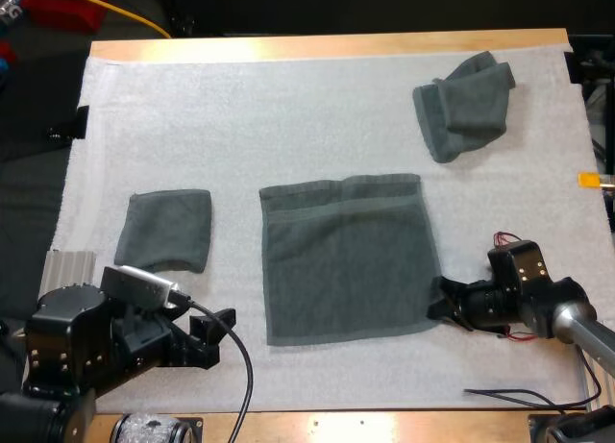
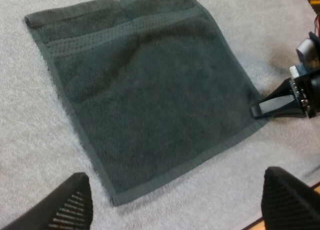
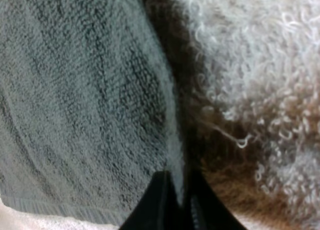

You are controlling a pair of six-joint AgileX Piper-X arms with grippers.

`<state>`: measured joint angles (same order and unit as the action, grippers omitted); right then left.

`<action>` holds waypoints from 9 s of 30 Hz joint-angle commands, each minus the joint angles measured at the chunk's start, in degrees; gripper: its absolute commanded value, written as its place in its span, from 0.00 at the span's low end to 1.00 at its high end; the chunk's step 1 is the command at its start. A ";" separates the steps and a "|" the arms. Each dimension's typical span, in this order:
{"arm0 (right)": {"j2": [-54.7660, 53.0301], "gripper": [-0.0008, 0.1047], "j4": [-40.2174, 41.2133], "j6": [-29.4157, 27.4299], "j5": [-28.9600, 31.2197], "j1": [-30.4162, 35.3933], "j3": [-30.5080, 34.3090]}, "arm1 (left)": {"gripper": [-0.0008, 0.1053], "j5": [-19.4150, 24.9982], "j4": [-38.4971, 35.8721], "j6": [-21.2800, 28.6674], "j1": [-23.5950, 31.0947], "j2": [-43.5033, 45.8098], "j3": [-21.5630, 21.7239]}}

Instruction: Pick towel from pile, fold and stack

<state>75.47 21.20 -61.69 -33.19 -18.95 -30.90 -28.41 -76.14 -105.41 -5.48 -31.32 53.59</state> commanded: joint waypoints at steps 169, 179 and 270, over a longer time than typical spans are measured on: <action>1.73 0.02 -16.70 23.44 9.16 -1.05 -7.10 | 0.01 -29.54 61.94 -26.34 -3.95 -50.47 -20.35; 5.23 0.02 -22.75 23.66 10.49 0.11 -7.10 | 0.01 -19.79 64.96 -26.34 -3.86 -50.75 -20.35; -23.43 0.72 28.42 -24.27 26.31 0.11 -20.45 | 0.66 10.19 30.00 -18.98 -29.38 -13.33 -11.40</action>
<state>52.56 49.02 -85.23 -7.59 -19.16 -50.98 -19.15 -46.20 -124.27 -34.68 -45.15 41.81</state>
